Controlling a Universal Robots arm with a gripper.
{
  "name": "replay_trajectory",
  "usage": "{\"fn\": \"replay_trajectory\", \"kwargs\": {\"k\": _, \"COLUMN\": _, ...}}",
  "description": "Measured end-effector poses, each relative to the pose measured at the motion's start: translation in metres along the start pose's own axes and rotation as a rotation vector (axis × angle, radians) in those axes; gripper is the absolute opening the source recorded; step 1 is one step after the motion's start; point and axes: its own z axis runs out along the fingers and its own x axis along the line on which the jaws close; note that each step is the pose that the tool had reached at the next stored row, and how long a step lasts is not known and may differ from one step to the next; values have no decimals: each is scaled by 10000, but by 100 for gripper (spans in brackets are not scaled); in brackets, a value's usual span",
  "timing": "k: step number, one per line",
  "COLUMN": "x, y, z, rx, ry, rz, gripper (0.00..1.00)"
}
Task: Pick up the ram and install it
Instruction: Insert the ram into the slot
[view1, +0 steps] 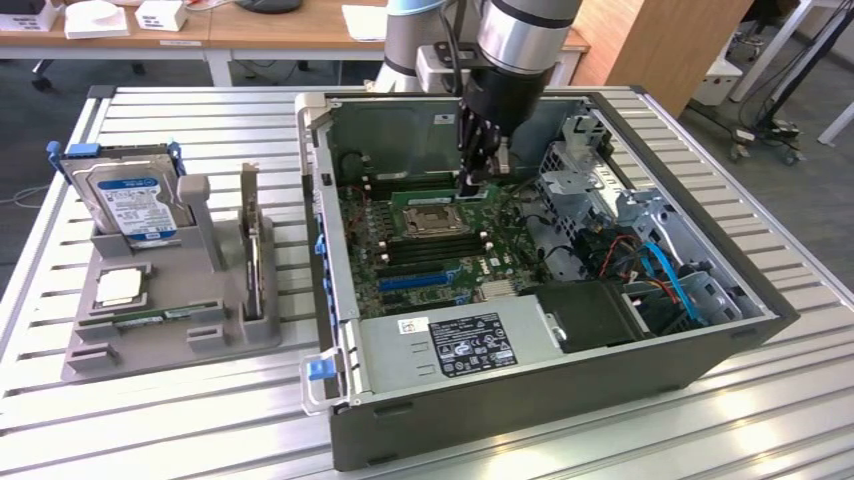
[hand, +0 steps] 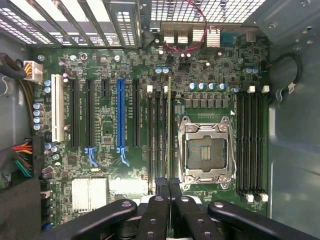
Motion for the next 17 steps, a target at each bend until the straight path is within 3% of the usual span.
{"fn": "replay_trajectory", "kwargs": {"k": 8, "x": 66, "y": -1, "z": -3, "rx": 0, "ry": 1, "rz": 0, "gripper": 11}}
{"fn": "replay_trajectory", "kwargs": {"k": 17, "x": 68, "y": -2, "z": -4, "rx": 0, "ry": 1, "rz": 0, "gripper": 11}}
